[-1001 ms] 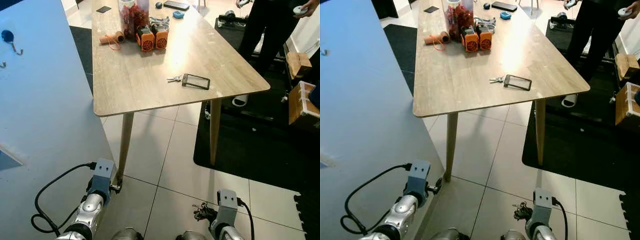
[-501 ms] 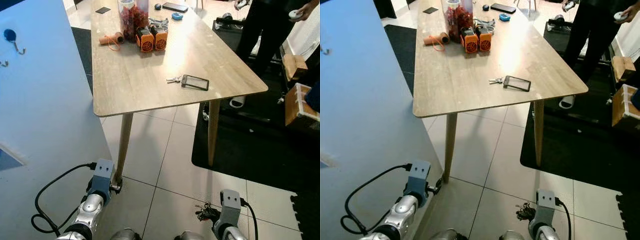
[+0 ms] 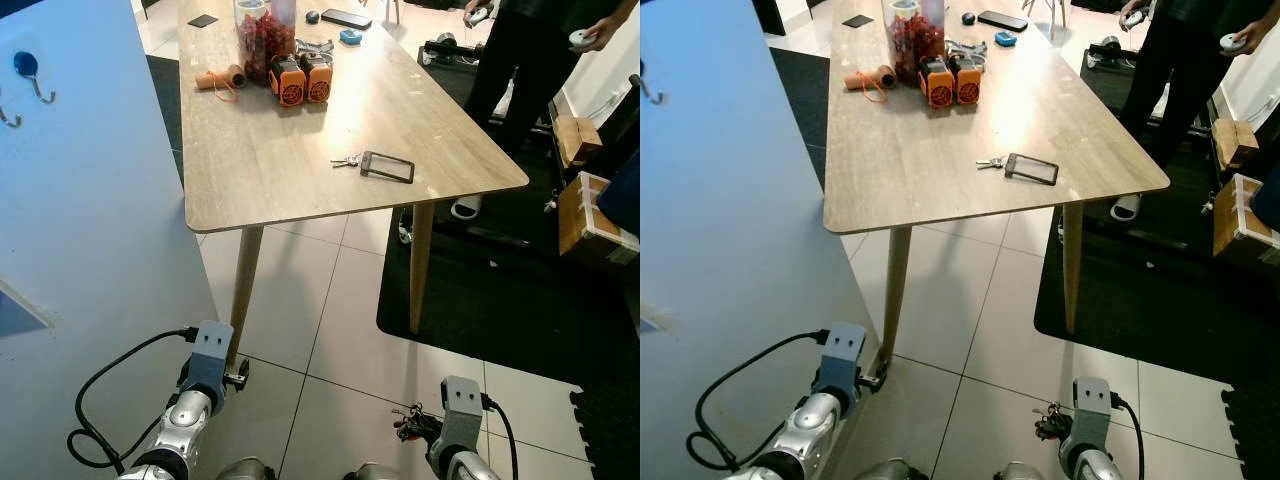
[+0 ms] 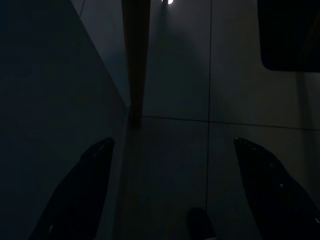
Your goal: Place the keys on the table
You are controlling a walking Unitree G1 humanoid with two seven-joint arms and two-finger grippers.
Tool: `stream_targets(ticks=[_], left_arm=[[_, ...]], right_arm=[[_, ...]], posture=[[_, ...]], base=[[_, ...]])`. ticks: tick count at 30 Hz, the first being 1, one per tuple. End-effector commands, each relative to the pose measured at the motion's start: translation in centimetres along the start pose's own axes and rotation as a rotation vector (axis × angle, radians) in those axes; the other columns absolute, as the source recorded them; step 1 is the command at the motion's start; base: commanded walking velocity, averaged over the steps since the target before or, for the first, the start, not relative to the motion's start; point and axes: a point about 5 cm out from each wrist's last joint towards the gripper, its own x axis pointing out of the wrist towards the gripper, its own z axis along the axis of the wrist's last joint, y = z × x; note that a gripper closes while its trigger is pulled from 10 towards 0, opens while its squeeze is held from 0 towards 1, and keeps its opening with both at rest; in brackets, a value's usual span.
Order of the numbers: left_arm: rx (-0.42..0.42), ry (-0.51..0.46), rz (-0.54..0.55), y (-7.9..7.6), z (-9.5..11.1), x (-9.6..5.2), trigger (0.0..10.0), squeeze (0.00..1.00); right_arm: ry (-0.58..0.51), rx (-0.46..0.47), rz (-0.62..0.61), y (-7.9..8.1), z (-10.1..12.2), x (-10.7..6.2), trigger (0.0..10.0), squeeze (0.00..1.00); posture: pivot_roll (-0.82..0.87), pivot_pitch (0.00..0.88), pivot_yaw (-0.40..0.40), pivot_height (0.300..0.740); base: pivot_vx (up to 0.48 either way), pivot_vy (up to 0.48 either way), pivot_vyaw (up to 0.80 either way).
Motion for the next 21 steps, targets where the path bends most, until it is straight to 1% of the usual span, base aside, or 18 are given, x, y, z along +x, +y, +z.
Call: stream_targets(ticks=[1, 9, 21], left_arm=[[-0.001, 0.026, -0.011, -0.45, -0.75, -0.24, 10.0, 0.00], [-0.014, 0.021, -0.006, -0.36, -0.64, -0.21, 10.0, 0.00], [-0.015, 0.024, -0.006, -0.46, -0.65, -0.19, 10.0, 0.00]], right_arm=[[0.015, -0.002, -0.002, -0.12, -0.36, -0.13, 10.0, 0.00], [0.015, 0.001, 0.001, 0.05, -0.42, -0.12, 10.0, 0.00], [0.014, -0.003, -0.002, -0.18, -0.28, -0.11, 10.0, 0.00]], posture=[[0.03, 0.086, -0.031, 0.740], [0.03, 0.083, -0.029, 0.740], [0.03, 0.084, -0.033, 0.740]], base=[[0.000, 0.000, 0.00], [0.000, 0.000, 0.00], [0.000, 0.000, 0.00]])
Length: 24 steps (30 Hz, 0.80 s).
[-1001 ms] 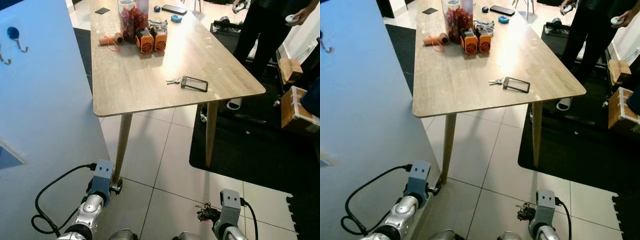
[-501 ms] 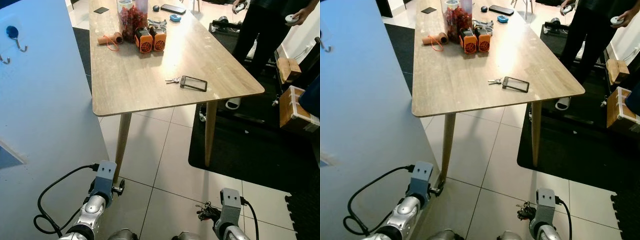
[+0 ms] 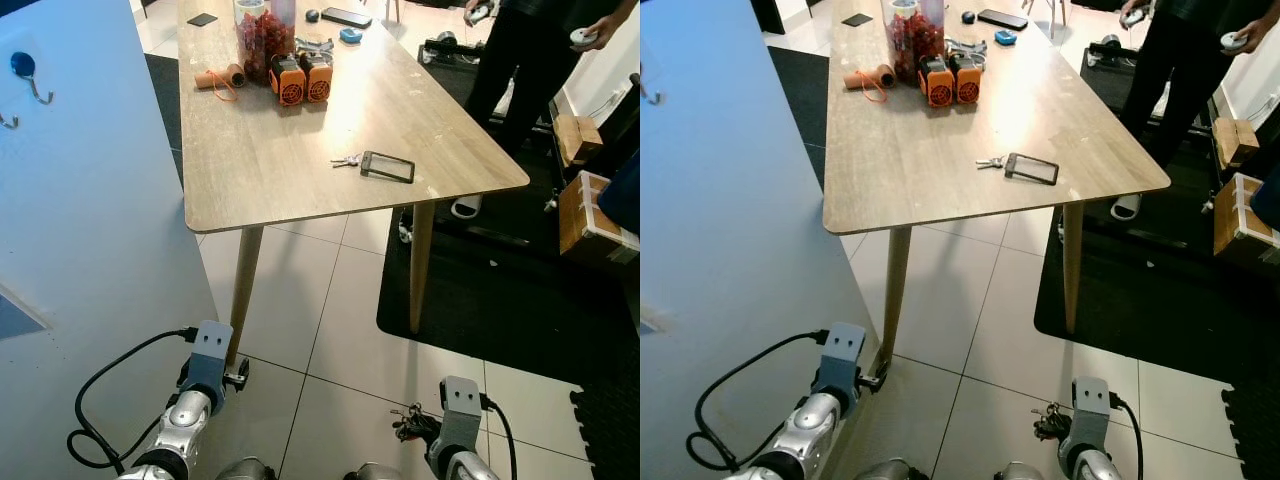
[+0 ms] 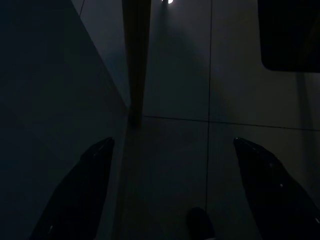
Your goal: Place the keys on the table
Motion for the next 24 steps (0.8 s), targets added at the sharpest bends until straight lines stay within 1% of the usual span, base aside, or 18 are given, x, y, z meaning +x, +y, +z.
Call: stream_targets(ticks=[1, 11, 15, 17, 22, 24], left_arm=[[-0.011, 0.024, -0.007, -0.5, -0.7, -0.2, 10.0, 0.00], [-0.007, 0.024, -0.010, -0.6, -0.7, -0.2, 10.0, 0.00], [0.014, 0.025, -0.021, -0.4, -0.7, -0.2, 10.0, 0.00], [0.027, 0.024, -0.022, -0.1, -0.6, -0.2, 10.0, 0.00], [0.039, 0.021, -0.019, 0.6, -0.5, -0.3, 10.0, 0.00], [0.040, 0.021, -0.018, 0.6, -0.5, -0.3, 10.0, 0.00]], right_arm=[[0.013, -0.004, -0.004, -0.2, -0.3, -0.1, 10.0, 0.00], [0.012, -0.007, -0.003, -0.3, -0.2, -0.1, 10.0, 0.00], [0.007, 0.008, -0.003, 0.0, -0.2, 0.0, 10.0, 0.00], [0.012, 0.020, -0.001, 0.5, -0.5, -0.1, 10.0, 0.00], [0.025, 0.035, 0.004, 1.1, -1.3, -0.2, 10.0, 0.00], [0.026, 0.036, 0.004, 1.1, -1.4, -0.2, 10.0, 0.00]], posture=[[0.03, 0.084, -0.033, 0.740], [0.03, 0.084, -0.030, 0.740], [0.04, 0.087, -0.015, 0.740], [0.06, 0.092, 0.002, 0.740], [0.06, 0.093, 0.010, 0.740], [0.06, 0.092, 0.009, 0.740]], base=[[0.000, 0.000, 0.00], [0.000, 0.000, 0.00], [0.000, 0.000, 0.00], [0.000, 0.000, 0.00], [0.000, 0.000, 0.00], [0.000, 0.000, 0.00]])
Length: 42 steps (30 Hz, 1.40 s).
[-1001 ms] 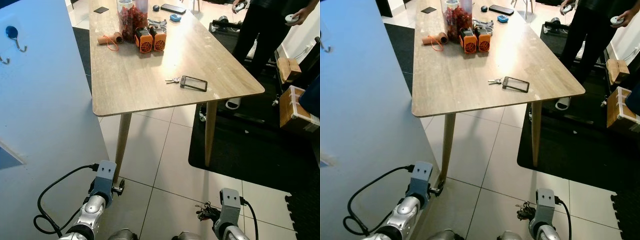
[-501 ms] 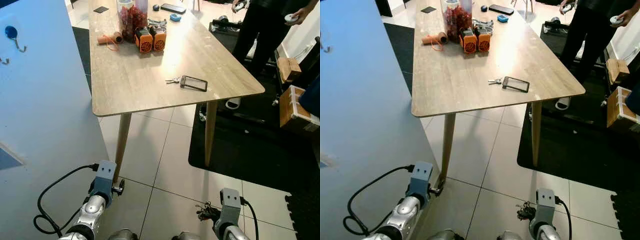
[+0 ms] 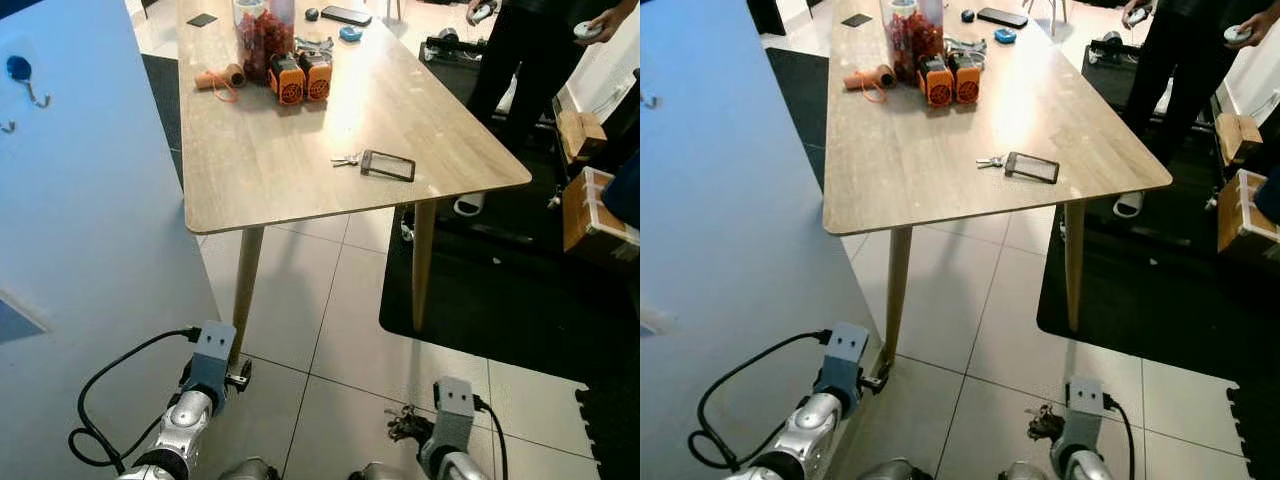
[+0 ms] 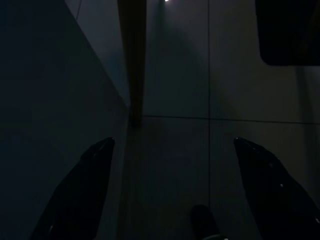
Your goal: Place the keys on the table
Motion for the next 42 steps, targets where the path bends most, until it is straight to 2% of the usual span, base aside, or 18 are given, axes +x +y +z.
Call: stream_targets(ticks=[1, 5, 10, 15, 20, 25, 32, 42], left_arm=[[0.013, 0.020, 0.003, 0.4, -0.5, -0.3, 10.0, 0.00], [0.008, 0.021, 0.003, 0.2, -0.6, -0.3, 10.0, 0.00], [-0.028, 0.026, -0.005, -1.3, -0.8, -0.2, 10.0, 0.00], [-0.046, 0.027, -0.012, -2.1, -1.0, -0.2, 10.0, 0.00], [-0.045, 0.027, -0.007, -1.9, -1.0, -0.2, 10.0, 0.00], [-0.015, 0.025, 0.001, -0.6, -0.8, -0.2, 10.0, 0.00], [0.004, 0.021, 0.004, 0.2, -0.4, -0.2, 10.0, 0.00], [-0.008, 0.018, -0.002, -0.6, -0.4, 0.0, 10.0, 0.00]], right_arm=[[0.009, 0.007, -0.013, -0.2, -0.5, -0.2, 10.0, 0.00], [0.007, 0.002, -0.015, -0.5, -0.4, -0.3, 10.0, 0.00], [-0.008, -0.034, -0.029, -1.9, 0.7, -0.3, 10.0, 0.00], [-0.016, -0.054, -0.039, -2.9, 1.4, -0.3, 10.0, 0.00], [-0.014, -0.055, -0.036, -2.7, 1.3, -0.3, 10.0, 0.00], [-0.002, -0.023, -0.019, -1.2, 0.3, -0.2, 10.0, 0.00], [0.005, -0.004, -0.014, -0.6, -0.2, -0.2, 10.0, 0.00], [-0.002, -0.018, -0.022, -1.3, 0.4, -0.2, 10.0, 0.00]], posture=[[0.06, 0.092, 0.008, 0.740], [0.04, 0.089, -0.004, 0.740], [0.01, 0.084, -0.038, 0.740], [0.00, 0.084, -0.055, 0.740], [0.01, 0.086, -0.050, 0.740], [0.04, 0.085, -0.015, 0.740], [0.05, 0.081, 0.005, 0.740], [0.04, 0.075, -0.019, 0.740]], base=[[0.000, 0.000, 0.00], [0.000, 0.000, 0.00], [0.000, 0.000, 0.00], [0.000, 0.000, 0.00], [0.000, 0.000, 0.00], [0.000, 0.000, 0.00], [0.000, 0.000, 0.00], [0.000, 0.000, 0.00]])
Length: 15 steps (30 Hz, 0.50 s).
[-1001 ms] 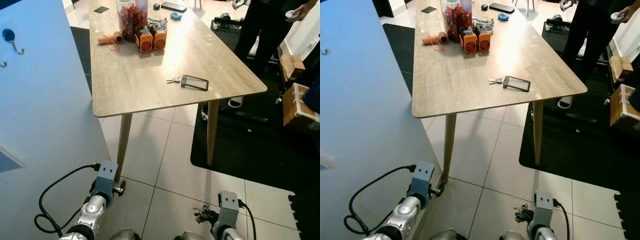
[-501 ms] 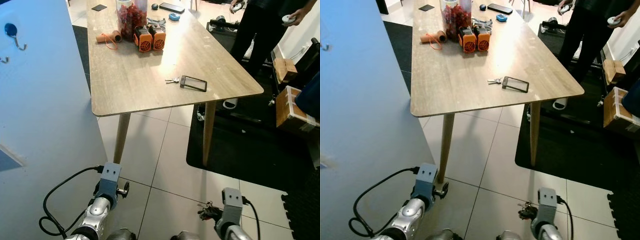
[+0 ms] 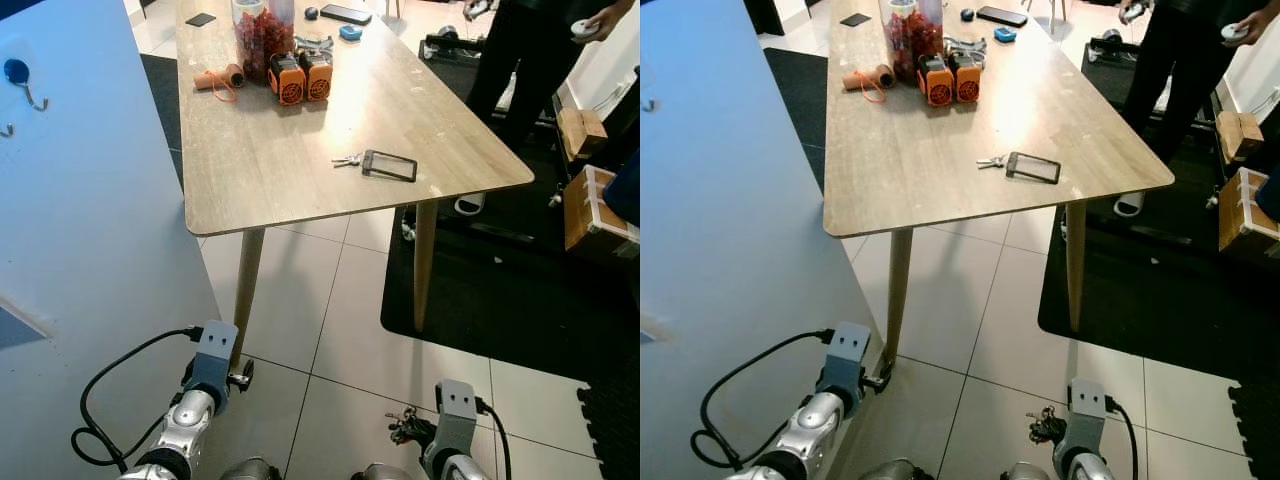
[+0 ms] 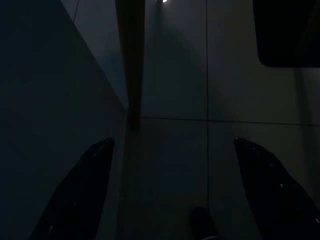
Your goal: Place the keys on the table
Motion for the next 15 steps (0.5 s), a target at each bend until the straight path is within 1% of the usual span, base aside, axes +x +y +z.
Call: stream_targets(ticks=[1, 3, 5, 6, 9, 12, 15], left_arm=[[-0.006, 0.021, -0.005, -0.4, -0.6, -0.2, 10.0, 0.00], [-0.009, 0.022, -0.009, -0.6, -0.7, -0.2, 10.0, 0.00], [0.005, 0.025, -0.021, -0.5, -0.8, -0.3, 10.0, 0.00], [0.016, 0.025, -0.026, -0.4, -0.9, -0.3, 10.0, 0.00], [0.023, 0.026, -0.029, -0.2, -0.9, -0.4, 10.0, 0.00], [0.046, 0.028, -0.020, 1.0, -0.8, -0.5, 10.0, 0.00], [0.052, 0.026, -0.018, 1.4, -0.7, -0.6, 10.0, 0.00]], right_arm=[[0.003, -0.005, -0.007, -0.4, 0.0, -0.1, 10.0, 0.00], [0.000, -0.006, -0.009, -0.5, 0.2, -0.1, 10.0, 0.00], [-0.002, 0.003, -0.011, -0.3, 0.1, 0.0, 10.0, 0.00], [0.000, 0.008, -0.009, -0.1, 0.0, 0.0, 10.0, 0.00], [0.001, 0.011, -0.008, 0.1, -0.1, 0.0, 10.0, 0.00], [0.017, 0.036, 0.007, 1.4, -1.2, -0.1, 10.0, 0.00], [0.026, 0.046, 0.011, 1.7, -1.7, -0.3, 10.0, 0.00]], posture=[[0.04, 0.076, -0.018, 0.740], [0.04, 0.076, -0.018, 0.740], [0.05, 0.084, -0.006, 0.740], [0.06, 0.088, 0.012, 0.740], [0.06, 0.088, 0.012, 0.740], [0.08, 0.103, 0.039, 0.740], [0.08, 0.116, 0.038, 0.740]], base=[[0.000, 0.000, 0.00], [0.000, 0.000, 0.00], [0.000, 0.000, 0.00], [0.000, 0.000, 0.00], [0.000, 0.000, 0.00], [0.000, 0.000, 0.00], [0.000, 0.000, 0.00]])
